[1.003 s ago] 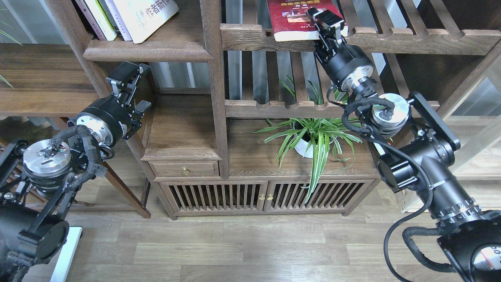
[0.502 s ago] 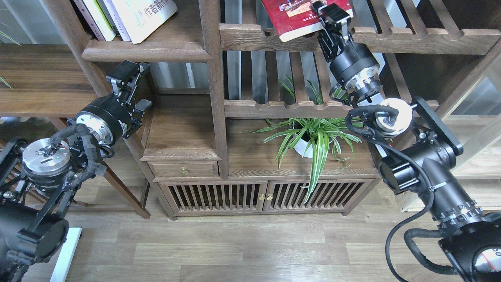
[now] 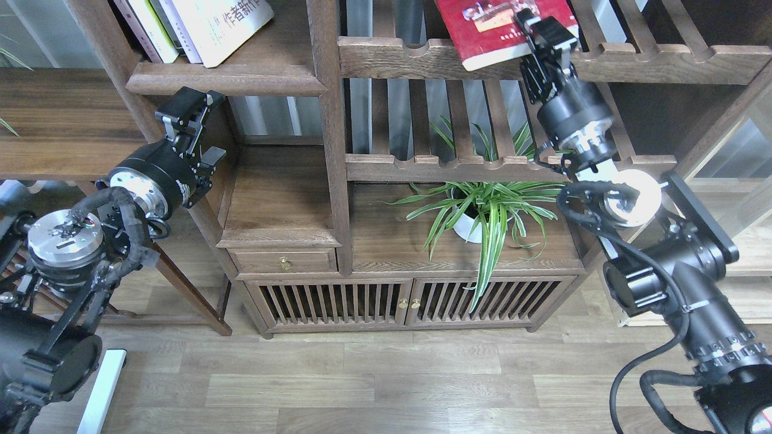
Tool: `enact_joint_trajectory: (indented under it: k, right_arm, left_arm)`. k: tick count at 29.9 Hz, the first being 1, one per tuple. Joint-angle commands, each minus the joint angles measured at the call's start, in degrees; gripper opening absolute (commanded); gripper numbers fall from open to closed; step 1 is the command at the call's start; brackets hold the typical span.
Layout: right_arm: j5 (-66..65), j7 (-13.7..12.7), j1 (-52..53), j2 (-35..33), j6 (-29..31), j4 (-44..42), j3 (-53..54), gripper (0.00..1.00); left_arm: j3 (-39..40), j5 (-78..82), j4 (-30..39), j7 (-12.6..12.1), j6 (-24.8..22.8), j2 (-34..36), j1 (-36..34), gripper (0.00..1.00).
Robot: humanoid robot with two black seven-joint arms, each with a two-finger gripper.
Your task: Organize books on shelf
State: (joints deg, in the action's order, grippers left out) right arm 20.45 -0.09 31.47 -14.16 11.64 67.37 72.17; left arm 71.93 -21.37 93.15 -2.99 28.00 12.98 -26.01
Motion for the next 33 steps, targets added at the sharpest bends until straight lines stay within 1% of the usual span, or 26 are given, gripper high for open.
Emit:
enact_joint_trajectory:
  k: [1,7,13,22,25,29,33]
  right_arm:
    - [0.0,0.1,-0.4,0.3,3.4,0.4,1.6,0.04]
    - [0.1,0.3,-3.0,0.2,8.4,0.8,2.5,0.04]
    - [0.0,0.3,-6.9,-0.1,12.3,1.7,3.8,0.04]
    - [0.1,0.3,-11.2,-0.4,16.4,5.6,5.7,0.04]
    - [0.0,0.3,-13.9,-0.7,16.4,6.7,5.7,0.04]
    - [-0.1,0.3,-17.0,-1.0,16.4,6.8,5.7,0.04]
    - [-0.1,0.3,-17.3,-1.0,16.4,7.3,5.7,0.04]
  left_arm:
    - [-0.4,2.5,-0.2,-0.3,0.0,-0.2,0.0,0.99]
    - [-0.7,2.9,-0.2,0.1,0.0,-1.1,-0.1,0.99]
    - [-0.6,7.3,-0.4,0.4,0.0,-2.0,-1.0,0.99]
    - [-0.6,8.4,-1.4,4.1,0.0,-4.9,-3.8,0.99]
    - [-1.3,9.0,-1.6,4.2,-1.9,-5.7,-4.8,0.99]
    - [-4.1,12.8,-1.7,4.0,-4.8,-5.8,-5.1,0.99]
    - [-6.4,13.7,-2.2,3.6,-11.2,-5.8,-5.0,0.99]
